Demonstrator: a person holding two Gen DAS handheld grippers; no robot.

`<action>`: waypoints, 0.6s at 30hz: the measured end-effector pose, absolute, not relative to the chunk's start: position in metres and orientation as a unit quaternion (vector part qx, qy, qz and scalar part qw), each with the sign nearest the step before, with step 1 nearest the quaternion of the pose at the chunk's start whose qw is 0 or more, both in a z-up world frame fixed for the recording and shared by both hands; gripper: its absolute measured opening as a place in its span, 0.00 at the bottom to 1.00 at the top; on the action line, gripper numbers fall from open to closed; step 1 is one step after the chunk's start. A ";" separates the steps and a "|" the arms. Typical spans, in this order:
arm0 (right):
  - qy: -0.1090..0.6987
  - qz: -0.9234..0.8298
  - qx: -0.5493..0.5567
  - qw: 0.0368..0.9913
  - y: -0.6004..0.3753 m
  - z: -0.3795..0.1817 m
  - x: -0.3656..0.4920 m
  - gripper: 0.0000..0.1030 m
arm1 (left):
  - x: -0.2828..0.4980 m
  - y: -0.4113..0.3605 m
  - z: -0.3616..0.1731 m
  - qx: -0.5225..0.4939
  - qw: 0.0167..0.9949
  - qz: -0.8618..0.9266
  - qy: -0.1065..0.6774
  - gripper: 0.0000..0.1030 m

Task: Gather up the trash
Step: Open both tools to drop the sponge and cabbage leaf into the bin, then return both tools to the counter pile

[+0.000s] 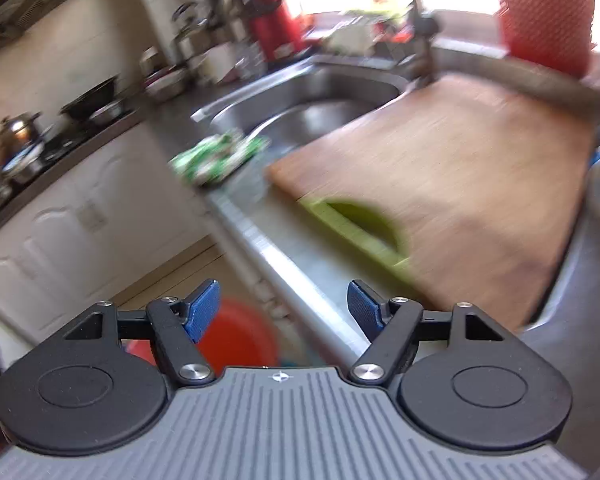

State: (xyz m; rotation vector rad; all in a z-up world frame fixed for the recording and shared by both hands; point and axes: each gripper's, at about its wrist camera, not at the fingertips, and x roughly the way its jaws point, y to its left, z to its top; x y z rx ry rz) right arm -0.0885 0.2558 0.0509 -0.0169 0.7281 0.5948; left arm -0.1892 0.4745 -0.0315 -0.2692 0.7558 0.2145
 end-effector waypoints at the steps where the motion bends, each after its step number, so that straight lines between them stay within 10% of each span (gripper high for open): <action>1: 0.342 0.270 -0.010 0.900 0.251 0.054 -0.087 0.95 | -0.185 0.472 -0.027 -0.126 0.918 0.096 0.364 0.74; 18: 0.266 0.097 0.015 0.959 0.102 0.079 -0.089 0.99 | -0.169 0.356 0.033 -0.094 0.943 0.021 0.319 0.85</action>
